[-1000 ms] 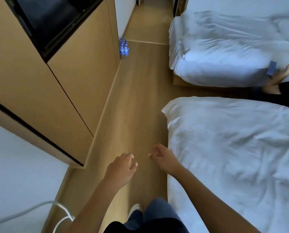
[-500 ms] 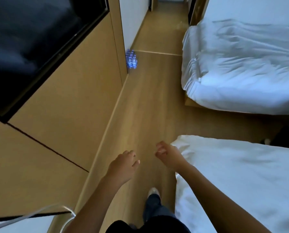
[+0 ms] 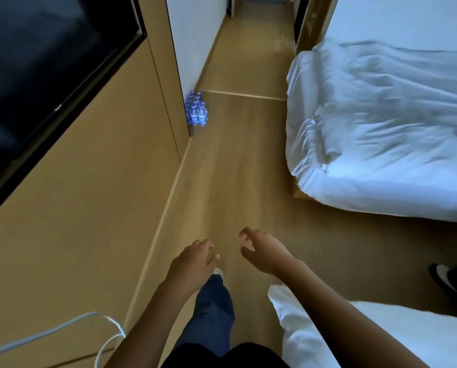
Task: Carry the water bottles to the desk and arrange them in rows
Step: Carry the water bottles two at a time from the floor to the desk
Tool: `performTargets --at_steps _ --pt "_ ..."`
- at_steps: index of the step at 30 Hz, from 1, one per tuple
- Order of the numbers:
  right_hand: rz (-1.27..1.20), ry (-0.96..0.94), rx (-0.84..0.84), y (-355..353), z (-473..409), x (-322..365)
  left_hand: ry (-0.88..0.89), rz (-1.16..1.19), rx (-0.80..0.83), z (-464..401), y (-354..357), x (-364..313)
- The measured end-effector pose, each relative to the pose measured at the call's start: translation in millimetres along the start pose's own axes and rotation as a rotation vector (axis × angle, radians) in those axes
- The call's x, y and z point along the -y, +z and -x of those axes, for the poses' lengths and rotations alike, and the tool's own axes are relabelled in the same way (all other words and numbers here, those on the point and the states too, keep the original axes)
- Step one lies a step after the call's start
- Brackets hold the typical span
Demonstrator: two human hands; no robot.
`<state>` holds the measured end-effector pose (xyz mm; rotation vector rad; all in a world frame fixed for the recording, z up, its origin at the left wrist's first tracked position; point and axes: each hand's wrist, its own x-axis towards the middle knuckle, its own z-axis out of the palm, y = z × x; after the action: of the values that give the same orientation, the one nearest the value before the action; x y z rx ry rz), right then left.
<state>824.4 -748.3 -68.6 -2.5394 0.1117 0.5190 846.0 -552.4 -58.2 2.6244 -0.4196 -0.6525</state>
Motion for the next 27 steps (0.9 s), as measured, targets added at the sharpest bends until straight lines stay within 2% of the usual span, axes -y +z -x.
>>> performTargets --at_steps 11,19,27 --pt "0.035 -0.009 -0.012 -122.9 -234.8 13.3 0.015 -0.027 0.000 -245.7 -128.4 0.2" --pt "-0.008 -0.008 0.031 -210.1 -394.0 -27.0 -0.009 -0.011 0.002 -424.3 -176.3 -24.4" --pt "-0.180 0.056 -0.006 -350.9 -571.1 -79.4 -0.081 0.050 -0.073 -614.2 -255.2 -81.4"
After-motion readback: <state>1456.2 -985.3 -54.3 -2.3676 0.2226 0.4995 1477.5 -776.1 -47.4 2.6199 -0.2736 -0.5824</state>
